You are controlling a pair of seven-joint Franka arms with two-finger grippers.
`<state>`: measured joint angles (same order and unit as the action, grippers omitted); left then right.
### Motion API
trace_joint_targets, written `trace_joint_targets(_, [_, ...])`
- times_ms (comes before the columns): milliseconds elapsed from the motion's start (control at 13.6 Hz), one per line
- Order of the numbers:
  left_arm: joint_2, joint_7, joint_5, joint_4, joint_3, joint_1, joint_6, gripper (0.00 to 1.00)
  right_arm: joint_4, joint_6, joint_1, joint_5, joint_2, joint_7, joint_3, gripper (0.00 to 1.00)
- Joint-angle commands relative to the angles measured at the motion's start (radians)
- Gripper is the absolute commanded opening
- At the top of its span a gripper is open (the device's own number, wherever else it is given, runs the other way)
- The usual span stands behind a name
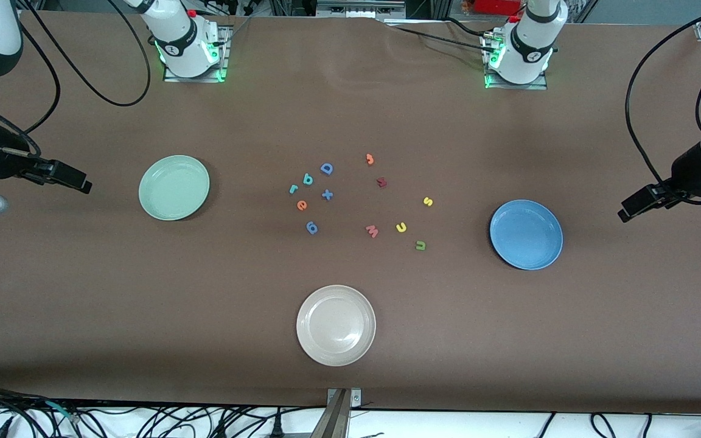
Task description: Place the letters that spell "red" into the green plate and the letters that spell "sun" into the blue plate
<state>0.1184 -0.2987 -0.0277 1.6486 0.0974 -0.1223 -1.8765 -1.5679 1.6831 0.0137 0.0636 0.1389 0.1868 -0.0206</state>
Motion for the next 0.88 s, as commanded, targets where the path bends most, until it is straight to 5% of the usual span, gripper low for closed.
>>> trace_joint_targets(0, [0.006,-0.008,0.029,-0.001,-0.002,0.009,-0.003,1.00,-0.011,0.000,-0.012,0.022,-0.024,-0.004,0.005,1.00])
trace_joint_targets(811, [0.006,-0.005,0.029,-0.001,-0.002,0.010,-0.003,1.00,-0.009,-0.017,-0.012,0.024,-0.025,-0.004,0.007,1.00])
